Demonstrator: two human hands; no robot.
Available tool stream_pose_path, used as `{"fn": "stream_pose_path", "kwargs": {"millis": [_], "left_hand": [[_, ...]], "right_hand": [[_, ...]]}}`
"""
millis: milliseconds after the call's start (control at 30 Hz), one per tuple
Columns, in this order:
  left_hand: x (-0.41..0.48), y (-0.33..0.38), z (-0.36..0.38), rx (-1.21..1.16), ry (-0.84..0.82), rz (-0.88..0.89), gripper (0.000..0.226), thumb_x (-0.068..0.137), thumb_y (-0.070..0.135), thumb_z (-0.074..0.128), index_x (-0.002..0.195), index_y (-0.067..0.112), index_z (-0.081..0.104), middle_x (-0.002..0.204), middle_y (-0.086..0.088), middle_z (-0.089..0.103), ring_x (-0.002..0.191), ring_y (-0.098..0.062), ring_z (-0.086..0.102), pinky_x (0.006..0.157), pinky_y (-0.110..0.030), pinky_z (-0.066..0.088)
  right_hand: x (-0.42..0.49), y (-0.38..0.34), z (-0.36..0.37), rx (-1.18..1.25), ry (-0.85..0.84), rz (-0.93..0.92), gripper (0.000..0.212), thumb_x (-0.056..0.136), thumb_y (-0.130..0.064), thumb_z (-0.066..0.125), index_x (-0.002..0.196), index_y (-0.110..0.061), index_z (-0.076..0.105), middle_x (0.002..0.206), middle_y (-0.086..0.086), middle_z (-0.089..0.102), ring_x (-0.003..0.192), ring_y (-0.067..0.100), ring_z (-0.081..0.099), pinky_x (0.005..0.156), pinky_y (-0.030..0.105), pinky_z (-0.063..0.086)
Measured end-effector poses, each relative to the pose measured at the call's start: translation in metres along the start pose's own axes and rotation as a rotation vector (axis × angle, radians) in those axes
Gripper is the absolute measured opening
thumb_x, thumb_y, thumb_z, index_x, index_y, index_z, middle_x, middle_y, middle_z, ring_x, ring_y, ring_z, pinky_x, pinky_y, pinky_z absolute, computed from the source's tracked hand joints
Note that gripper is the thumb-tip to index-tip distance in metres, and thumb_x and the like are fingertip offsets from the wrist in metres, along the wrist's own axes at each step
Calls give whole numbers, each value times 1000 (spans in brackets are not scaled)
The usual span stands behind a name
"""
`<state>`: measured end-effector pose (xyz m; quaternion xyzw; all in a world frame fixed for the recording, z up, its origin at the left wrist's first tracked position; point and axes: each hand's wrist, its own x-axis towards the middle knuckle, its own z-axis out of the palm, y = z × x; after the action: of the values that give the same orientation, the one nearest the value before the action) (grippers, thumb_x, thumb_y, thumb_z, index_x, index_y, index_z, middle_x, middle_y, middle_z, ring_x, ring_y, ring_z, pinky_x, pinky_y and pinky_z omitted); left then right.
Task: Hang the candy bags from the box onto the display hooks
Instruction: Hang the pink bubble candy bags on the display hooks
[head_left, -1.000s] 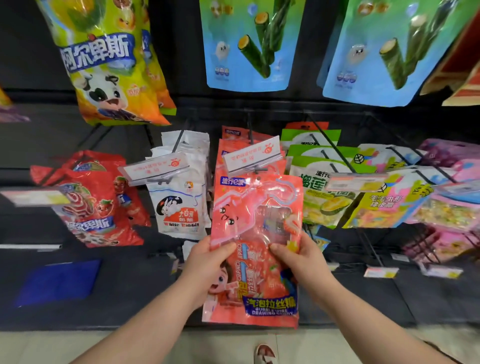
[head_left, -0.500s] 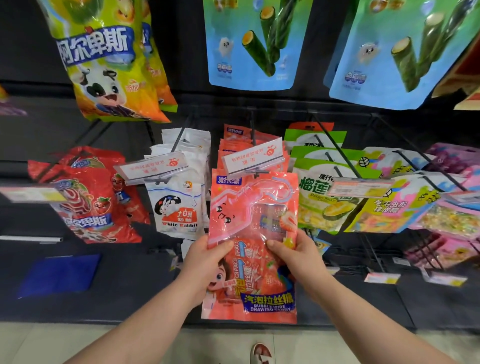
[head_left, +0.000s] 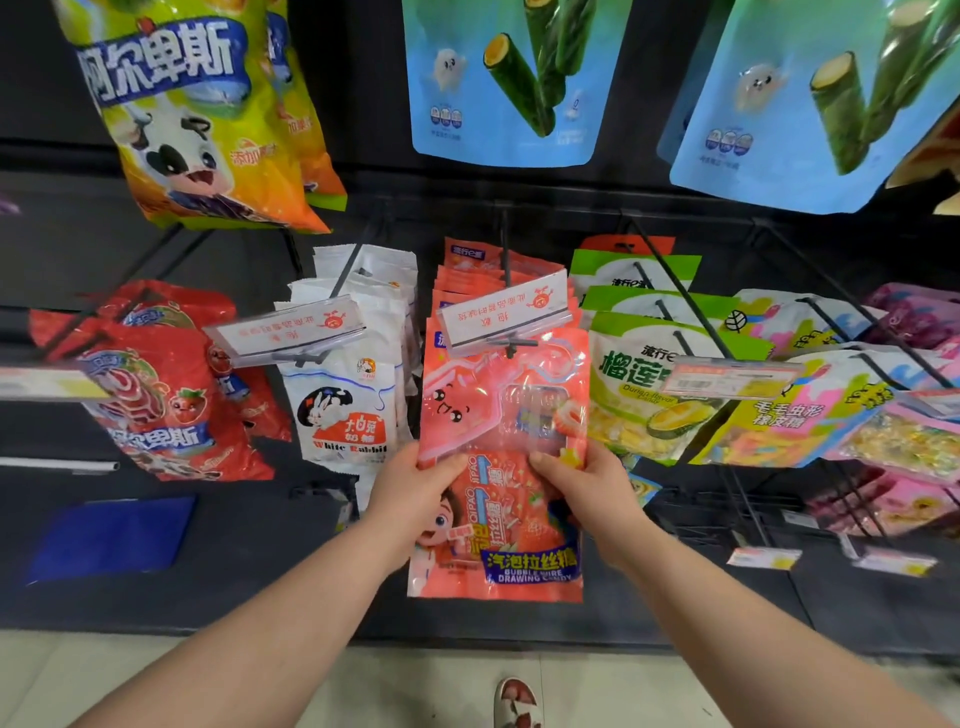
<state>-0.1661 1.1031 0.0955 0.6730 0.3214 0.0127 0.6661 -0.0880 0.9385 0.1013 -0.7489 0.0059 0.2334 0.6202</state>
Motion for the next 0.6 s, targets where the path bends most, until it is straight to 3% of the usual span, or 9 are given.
{"fn": "stream_pose_path", "kwargs": {"millis": [167,267,367,600], "left_hand": [[41,11,8,167,97,41,27,86,28,68,109,14,61,103,-7,70,93,-23,69,86,-46,57],[61,17,13,266,148,27,29,87,30,66,110,14,57,107,-5,66,98,-24,65,88,-44,55],[73,18,17,377,183,-9,23,90,33,62,105,19,51,109,-3,61,96,-23,60,84,-38,54],[79,20,26,453,233,-36,44,92,32,57,129,11,47,124,-8,59,110,-31,59,83,-33,47]], "right_hand": [[38,-9,3,-71,43,42,16,84,-23,71,96,-17,62,87,1,69,78,15,66,64,26,52],[60,-12,7,-146,61,59,15,84,-27,71,90,-23,58,94,1,68,89,21,66,78,36,56],[75,-13,9,-336,101,53,34,82,-33,72,107,-15,59,110,7,67,102,26,63,91,43,53],[80,-14,0,-571,118,48,56,82,-46,68,124,-13,50,122,8,62,113,29,58,91,36,47]]}}
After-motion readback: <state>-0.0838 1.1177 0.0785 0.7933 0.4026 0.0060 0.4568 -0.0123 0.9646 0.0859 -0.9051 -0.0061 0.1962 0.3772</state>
